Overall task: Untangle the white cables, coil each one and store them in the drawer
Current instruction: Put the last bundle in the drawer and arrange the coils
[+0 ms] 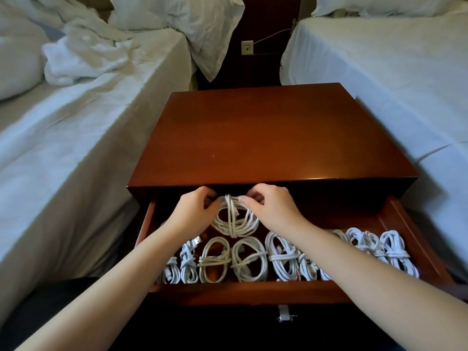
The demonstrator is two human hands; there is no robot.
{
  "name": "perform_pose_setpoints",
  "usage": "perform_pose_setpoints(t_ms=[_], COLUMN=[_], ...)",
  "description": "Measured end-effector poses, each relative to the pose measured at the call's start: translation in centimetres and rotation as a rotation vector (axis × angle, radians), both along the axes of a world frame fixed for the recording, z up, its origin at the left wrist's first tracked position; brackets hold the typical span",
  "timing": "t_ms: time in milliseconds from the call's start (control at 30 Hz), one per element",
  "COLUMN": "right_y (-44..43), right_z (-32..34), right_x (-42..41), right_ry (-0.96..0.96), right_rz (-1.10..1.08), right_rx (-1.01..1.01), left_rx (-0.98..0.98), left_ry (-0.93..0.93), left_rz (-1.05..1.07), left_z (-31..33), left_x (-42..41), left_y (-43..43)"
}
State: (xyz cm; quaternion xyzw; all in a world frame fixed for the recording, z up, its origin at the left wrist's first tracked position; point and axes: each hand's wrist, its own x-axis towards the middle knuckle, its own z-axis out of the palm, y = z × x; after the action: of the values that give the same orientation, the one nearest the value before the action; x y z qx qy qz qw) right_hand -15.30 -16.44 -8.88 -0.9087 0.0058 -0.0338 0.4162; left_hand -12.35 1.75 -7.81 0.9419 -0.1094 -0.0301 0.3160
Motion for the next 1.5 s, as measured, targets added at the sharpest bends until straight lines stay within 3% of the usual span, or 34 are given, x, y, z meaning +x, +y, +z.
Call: perform_pose_setpoints(t_ms=[267, 800, 1067, 1500], right_y=[0.3, 1.5, 1.2, 1.8], right_z=[0.1, 4.1, 6.5, 6.1], right_x=[-0.2, -1.5, -6.1, -11.4], right_ry=[0.153, 0.02, 0.02, 0.076], right_rz=[0.116, 0.331, 0.273, 0.415], right_rx=[-0.24, -0.55, -0.299, -0.551], left_rx=[0.214, 0.092, 0.103, 0.17], left_ry=[-0.099, -0.186, -0.203, -0.246], left_rz=[-0.101, -0.125, -0.082, -0.024], left_z=[0.2, 3.7, 3.9, 0.6], left_x=[0.0, -1.3, -6.0, -10.2], left_y=[0.8, -0.1, 1.2, 1.8])
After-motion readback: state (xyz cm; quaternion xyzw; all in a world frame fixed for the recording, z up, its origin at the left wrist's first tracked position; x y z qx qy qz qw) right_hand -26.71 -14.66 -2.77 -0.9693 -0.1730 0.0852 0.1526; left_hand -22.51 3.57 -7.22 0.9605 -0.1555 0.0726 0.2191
